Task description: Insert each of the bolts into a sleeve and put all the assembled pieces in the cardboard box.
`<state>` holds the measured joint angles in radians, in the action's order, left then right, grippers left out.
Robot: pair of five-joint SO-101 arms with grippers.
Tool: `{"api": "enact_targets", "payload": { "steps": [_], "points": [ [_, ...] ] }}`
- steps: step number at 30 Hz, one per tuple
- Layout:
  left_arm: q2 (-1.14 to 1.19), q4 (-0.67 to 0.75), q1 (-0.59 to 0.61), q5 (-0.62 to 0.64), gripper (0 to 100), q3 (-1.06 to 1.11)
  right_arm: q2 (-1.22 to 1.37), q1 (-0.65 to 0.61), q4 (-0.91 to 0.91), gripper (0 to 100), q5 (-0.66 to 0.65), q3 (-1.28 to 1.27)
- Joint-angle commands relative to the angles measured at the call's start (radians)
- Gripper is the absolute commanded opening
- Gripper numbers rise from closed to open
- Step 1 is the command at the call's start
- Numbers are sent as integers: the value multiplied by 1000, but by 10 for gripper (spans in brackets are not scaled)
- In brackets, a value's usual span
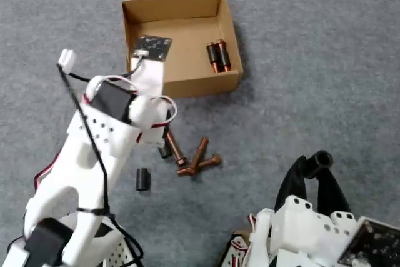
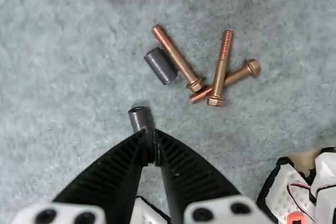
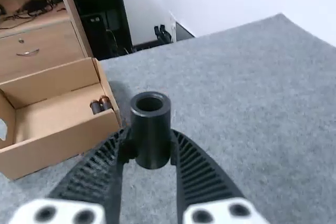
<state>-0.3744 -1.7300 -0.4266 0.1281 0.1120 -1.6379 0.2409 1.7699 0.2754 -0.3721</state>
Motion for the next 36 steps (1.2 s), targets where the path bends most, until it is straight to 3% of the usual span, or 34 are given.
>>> {"api": "enact_targets", "payload": {
  "steps": [1, 4, 11, 17, 23, 36],
  "points": [
    [76, 34, -41, 172, 19, -46, -2, 19, 8, 2, 48, -18],
    [196, 38, -64, 339, 20, -51, -2, 18, 8, 2, 83, -33],
    [398, 94, -129, 519, 22, -72, -2, 15, 8, 2, 83, -33],
    [426, 166, -120, 539, 33, -120, -4, 13, 9, 2, 83, -36],
    [427, 218, -112, 563, 206, -95, -71, 13, 2, 2, 83, -107],
    [513, 499, 23, 563, 139, 129, -171, 10, -28, 2, 81, -174]
  ]
}}
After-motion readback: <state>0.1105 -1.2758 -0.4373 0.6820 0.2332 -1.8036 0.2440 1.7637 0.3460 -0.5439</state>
